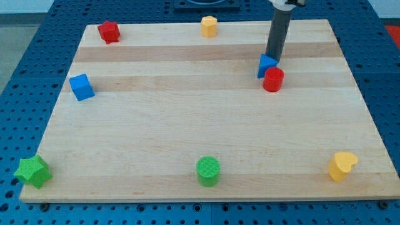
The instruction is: Push the blue triangle into red circle
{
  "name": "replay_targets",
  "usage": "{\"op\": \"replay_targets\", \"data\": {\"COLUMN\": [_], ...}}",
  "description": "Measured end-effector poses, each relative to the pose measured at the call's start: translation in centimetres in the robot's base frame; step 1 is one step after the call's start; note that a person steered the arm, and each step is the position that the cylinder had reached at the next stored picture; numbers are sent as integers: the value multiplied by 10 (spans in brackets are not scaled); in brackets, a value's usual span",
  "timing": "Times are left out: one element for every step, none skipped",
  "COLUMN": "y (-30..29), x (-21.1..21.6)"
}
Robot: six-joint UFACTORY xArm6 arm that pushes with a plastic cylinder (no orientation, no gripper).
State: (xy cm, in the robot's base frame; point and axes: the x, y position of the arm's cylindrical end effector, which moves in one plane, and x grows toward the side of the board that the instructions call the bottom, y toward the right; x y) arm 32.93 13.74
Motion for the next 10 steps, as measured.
{"op": "replay_targets", "data": {"y": [0, 0, 0, 0, 0, -2, -28, -43, -43, -43], "x": [-13, -23, -3, 2, -1, -30, -35, -20, -1, 10]}}
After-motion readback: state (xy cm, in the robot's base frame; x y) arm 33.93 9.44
